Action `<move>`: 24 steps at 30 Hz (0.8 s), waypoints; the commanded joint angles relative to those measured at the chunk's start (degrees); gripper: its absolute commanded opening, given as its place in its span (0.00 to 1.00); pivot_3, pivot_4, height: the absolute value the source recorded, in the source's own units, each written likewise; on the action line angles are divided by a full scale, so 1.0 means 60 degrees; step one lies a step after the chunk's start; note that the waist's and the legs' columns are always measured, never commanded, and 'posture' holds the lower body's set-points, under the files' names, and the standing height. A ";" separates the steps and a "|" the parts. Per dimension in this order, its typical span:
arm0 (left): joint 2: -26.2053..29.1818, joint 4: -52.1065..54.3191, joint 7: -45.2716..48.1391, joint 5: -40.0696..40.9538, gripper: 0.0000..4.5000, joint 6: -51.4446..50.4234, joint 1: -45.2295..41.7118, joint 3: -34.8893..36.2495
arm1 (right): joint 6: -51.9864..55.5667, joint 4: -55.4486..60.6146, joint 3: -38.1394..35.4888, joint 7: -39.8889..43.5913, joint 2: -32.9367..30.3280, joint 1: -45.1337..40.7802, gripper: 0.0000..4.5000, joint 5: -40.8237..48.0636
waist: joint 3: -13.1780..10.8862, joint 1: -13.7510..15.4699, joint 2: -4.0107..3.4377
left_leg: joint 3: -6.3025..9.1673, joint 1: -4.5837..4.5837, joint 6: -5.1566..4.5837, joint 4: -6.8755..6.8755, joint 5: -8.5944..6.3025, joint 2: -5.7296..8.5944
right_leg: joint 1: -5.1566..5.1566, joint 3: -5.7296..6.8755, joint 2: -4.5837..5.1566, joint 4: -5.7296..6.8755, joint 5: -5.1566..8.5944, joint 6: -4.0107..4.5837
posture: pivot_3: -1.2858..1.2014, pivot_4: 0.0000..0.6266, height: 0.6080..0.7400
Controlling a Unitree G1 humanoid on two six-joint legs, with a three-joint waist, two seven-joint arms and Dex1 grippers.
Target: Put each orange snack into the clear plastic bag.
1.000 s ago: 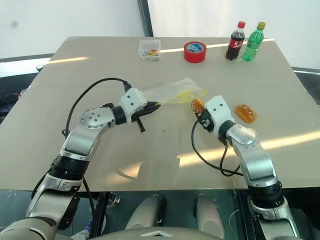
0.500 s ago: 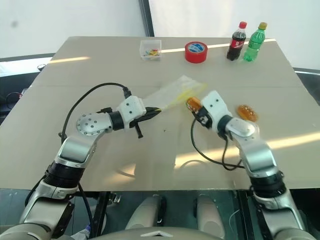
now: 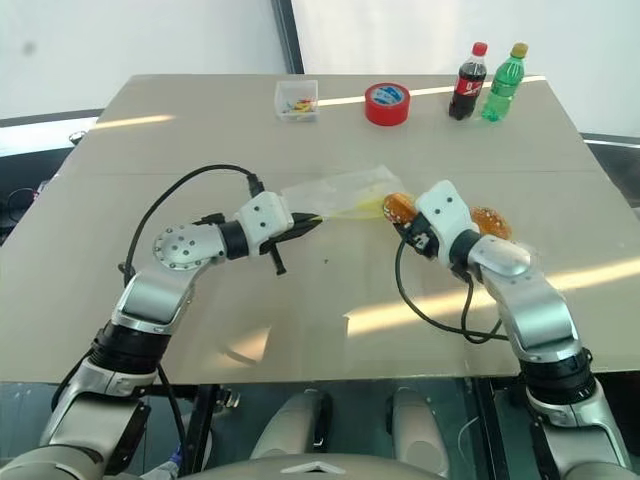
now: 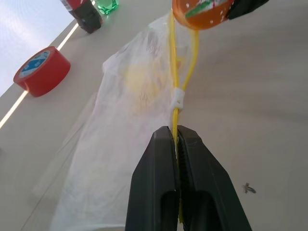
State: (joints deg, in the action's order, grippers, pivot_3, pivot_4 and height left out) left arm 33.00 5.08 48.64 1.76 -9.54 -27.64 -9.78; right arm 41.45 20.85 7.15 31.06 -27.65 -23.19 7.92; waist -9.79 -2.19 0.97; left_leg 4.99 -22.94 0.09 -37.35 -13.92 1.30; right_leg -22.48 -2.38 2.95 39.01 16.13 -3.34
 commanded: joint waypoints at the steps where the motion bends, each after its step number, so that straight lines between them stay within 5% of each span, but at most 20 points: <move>1: -0.0039 0.0158 -0.0014 0.0043 0.00 0.0136 -0.0168 0.0048 | -0.0385 -0.0189 0.0202 -0.0084 0.0032 -0.0251 0.47 -0.0224 | 0.0000 0.0006 0.0000 | 0.0001 -0.0002 0.0000 0.0000 0.0000 0.0000 | 0.0000 0.0001 0.0003 -0.0001 0.0000 0.0000 | 0.52 0.24 1.00; 24: 0.0161 0.0857 0.0937 0.0241 0.00 0.0801 0.0279 -0.0293 | -0.1988 -0.3722 0.1388 -0.0012 0.1623 -0.2153 0.47 -0.1002 | -0.0001 -0.0046 -0.0002 | -0.0002 0.0001 0.0001 0.0002 0.0000 0.0002 | -0.0005 -0.0002 0.0002 0.0000 0.0000 0.0001 | 0.52 0.24 1.00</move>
State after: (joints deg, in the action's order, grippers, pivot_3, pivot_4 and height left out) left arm 33.86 7.40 54.02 2.06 -5.75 -25.88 -11.93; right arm 32.54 -0.62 14.79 31.51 -18.54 -34.37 3.35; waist -9.80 -2.47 0.95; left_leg 4.96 -22.93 0.10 -37.33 -13.92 1.32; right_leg -22.54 -2.41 2.95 39.02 16.12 -3.34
